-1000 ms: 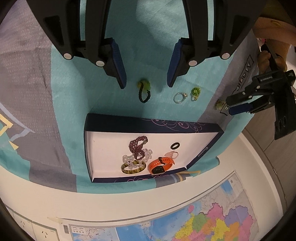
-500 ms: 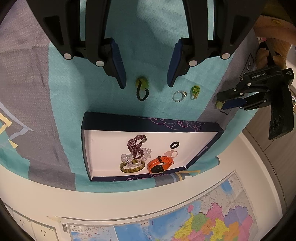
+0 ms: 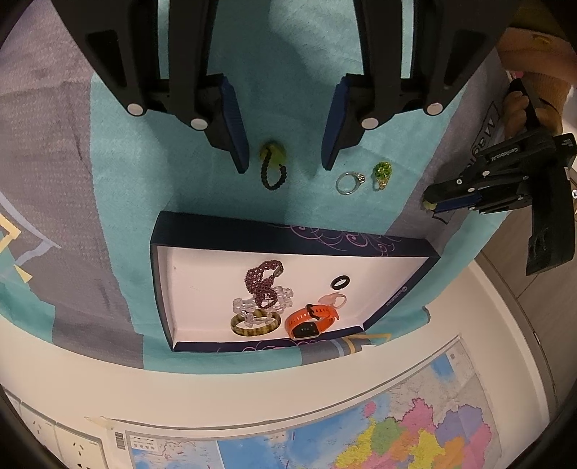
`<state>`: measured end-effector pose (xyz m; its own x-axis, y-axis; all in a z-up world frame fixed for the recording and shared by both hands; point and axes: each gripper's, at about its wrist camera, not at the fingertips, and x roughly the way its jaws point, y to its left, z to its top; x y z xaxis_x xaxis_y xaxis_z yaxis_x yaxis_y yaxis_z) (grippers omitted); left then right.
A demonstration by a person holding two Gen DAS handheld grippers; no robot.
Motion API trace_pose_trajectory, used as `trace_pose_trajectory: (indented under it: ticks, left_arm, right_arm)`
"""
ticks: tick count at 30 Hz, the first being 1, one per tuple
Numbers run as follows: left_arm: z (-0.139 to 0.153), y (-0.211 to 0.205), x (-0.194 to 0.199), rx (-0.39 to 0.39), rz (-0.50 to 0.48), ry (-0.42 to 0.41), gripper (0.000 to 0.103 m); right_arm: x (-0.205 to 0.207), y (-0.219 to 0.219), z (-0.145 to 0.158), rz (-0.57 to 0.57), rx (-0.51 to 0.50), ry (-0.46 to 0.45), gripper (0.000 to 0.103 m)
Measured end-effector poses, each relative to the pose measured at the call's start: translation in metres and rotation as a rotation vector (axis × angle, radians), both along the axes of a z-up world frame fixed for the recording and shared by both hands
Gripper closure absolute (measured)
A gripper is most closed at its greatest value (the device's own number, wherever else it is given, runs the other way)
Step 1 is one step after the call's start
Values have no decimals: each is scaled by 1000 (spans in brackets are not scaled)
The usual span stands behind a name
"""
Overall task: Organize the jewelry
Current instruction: 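Grasp the green glass ring with the left gripper while the right grasps the black hair tie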
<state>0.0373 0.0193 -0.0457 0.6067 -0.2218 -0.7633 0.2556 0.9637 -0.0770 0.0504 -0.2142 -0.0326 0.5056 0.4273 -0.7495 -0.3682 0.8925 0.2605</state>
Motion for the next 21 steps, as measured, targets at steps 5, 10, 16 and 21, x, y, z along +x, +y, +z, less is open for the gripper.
trace_pose_trajectory:
  ticks: [5, 10, 16, 21]
  left_arm:
    - [0, -1, -1, 4, 4, -1, 84]
    - [0, -1, 0, 5, 8, -1, 84]
    - [0, -2, 0, 9, 7, -2, 84]
    - [0, -3, 0, 11, 7, -3, 83]
  right_arm:
    - [0, 2, 0, -5, -16, -5, 66]
    - [0, 2, 0, -15, -32, -8, 72]
    - [1, 1, 0, -23, -41, -9, 75]
    - [2, 1, 0, -24, -42, -9, 76]
